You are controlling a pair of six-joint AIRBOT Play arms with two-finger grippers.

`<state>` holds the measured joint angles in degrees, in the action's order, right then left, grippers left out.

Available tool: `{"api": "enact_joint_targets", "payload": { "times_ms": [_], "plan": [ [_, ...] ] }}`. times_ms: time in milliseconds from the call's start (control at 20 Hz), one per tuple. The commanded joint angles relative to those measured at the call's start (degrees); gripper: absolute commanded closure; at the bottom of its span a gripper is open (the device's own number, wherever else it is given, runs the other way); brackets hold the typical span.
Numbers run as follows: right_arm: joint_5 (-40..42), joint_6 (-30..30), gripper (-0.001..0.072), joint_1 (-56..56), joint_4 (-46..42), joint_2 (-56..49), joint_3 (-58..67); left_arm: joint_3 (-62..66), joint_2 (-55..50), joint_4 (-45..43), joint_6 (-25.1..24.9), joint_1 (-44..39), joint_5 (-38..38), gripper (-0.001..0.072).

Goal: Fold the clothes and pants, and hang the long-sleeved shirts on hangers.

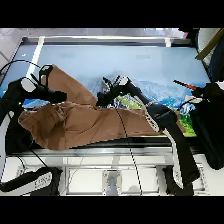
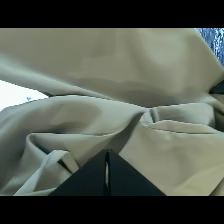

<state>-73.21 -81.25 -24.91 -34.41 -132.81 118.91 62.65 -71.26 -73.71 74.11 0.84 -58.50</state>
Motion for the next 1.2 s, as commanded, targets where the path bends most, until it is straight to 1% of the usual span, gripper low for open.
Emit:
{"api": "enact_joint_targets", "payload": {
  "times_ms": [0, 150, 250, 350, 450, 600, 700, 800, 850, 900, 950, 1000, 1150],
  "plan": [
    [-1.81, 0.90, 0.0700, 3.54, 0.76, 3.78, 0.04, 0.07, 1.53, -1.29, 0.02, 1.92, 0.39, 0.0682],
    [-11.04, 0.74, 0.0700, 10.60, -5.62, 12.20, 0.04, 0.07, 5.44, -1.27, 0.76, 6.93, 0.42, 0.0681],
    [-16.50, -0.87, 0.0700, 14.86, -10.84, 19.50, 0.04, 0.07, 9.16, -1.29, 1.55, 11.41, 0.39, 0.0682],
    [-20.37, -2.86, 0.0700, 18.21, -15.54, 27.10, 0.04, 0.07, 12.83, -1.29, 1.55, 16.31, 0.37, 0.0682],
    [-23.06, -4.39, 0.0700, 19.69, -18.38, 33.86, 0.04, 0.07, 16.13, -1.29, 2.23, 21.49, 0.35, 0.0682],
    [-23.39, -6.69, 0.0700, 18.36, -21.81, 40.19, 0.00, 0.04, 19.32, -1.90, 2.51, 28.76, -1.40, 0.0682],
    [-22.34, -6.67, 0.0700, 16.15, -24.09, 41.11, -1.07, 0.02, 20.15, -6.62, 4.63, 32.92, -3.72, 0.0682],
    [-20.13, -6.58, 0.0699, 13.03, -26.71, 40.65, -5.62, 0.00, 20.28, -11.87, 7.78, 36.39, -5.40, 0.0682],
    [-18.12, -6.49, 0.0698, 11.26, -27.65, 39.98, -8.83, 0.00, 20.28, -12.41, 7.76, 37.83, -6.01, 0.0681],
    [-16.26, -5.86, 0.0654, 9.60, -27.65, 38.97, -11.89, 0.00, 20.28, -12.50, 7.74, 38.77, -6.49, 0.0682],
    [-15.15, -4.15, 0.0475, 8.11, -27.15, 37.79, -14.23, 0.00, 20.28, -12.94, 7.74, 39.34, -6.71, 0.0682],
    [-15.56, -2.78, 0.0325, 6.73, -26.95, 36.33, -15.85, 0.00, 20.28, -14.16, 7.76, 39.41, -6.69, 0.0682],
    [-17.22, -1.53, 0.0323, 6.32, -30.34, 34.82, -15.91, 0.00, 20.28, -17.79, 7.78, 39.41, -6.69, 0.0681]
  ]
}}
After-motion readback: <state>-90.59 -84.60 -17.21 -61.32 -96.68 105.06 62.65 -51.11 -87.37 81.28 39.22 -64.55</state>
